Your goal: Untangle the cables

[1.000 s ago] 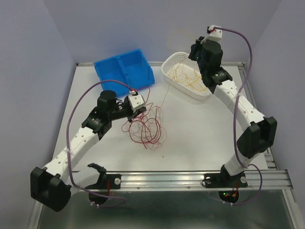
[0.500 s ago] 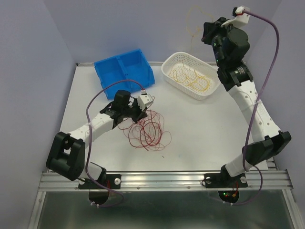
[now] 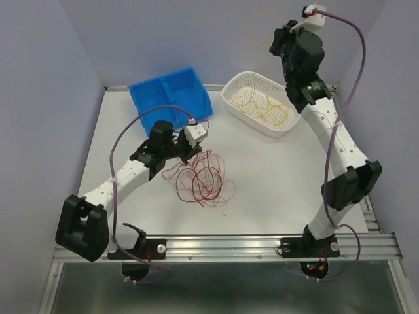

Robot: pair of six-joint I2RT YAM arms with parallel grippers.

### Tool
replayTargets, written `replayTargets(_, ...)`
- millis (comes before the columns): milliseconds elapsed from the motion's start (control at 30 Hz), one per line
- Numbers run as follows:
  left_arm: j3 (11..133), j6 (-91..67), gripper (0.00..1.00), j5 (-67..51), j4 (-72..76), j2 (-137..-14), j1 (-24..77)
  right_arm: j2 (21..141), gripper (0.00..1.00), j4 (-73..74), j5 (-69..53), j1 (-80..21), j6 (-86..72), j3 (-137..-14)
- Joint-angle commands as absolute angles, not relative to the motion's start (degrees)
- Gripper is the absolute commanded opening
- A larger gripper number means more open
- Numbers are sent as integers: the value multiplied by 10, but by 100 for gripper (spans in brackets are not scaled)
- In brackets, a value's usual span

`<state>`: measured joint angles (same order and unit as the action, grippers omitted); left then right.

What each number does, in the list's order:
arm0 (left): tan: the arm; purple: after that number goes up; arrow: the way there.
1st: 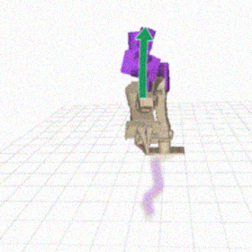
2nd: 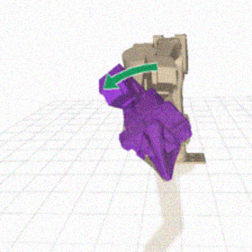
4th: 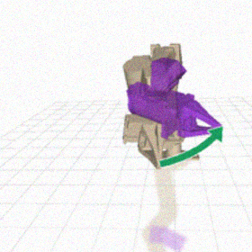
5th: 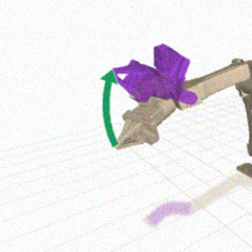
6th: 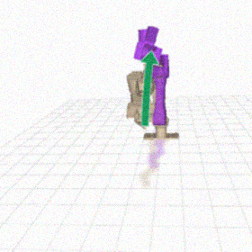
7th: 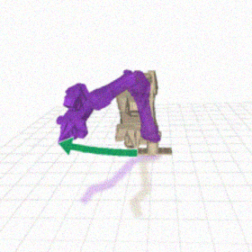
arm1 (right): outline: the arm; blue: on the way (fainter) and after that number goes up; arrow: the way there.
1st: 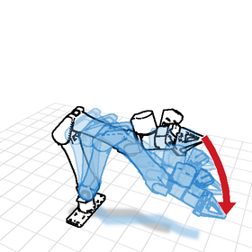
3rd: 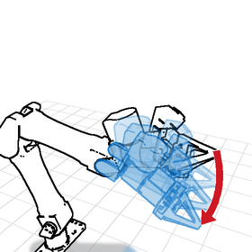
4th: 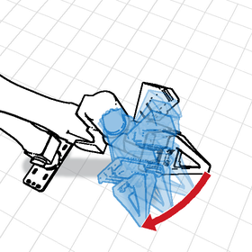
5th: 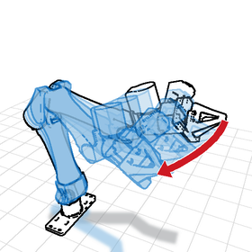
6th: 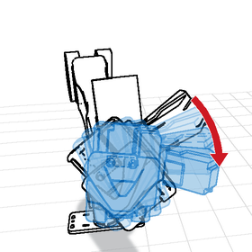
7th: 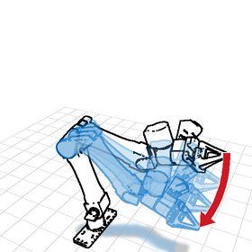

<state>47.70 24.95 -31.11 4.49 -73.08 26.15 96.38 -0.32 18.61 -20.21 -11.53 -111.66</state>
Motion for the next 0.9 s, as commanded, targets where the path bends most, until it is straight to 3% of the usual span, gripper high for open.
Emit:
replayTargets(0, 473, 245, 0, -316, 63, -716, 262, 1006, 1, -11, 207, -194, -102, -1155)
replayTargets(533, 468, 250, 0, -319, 62, -701, 262, 1127, 1, -8, 221, -113, -160, -1098)
replayTargets(867, 468, 249, 0, -320, 62, -701, 261, 1095, 0, -9, 154, -69, -199, -1105)
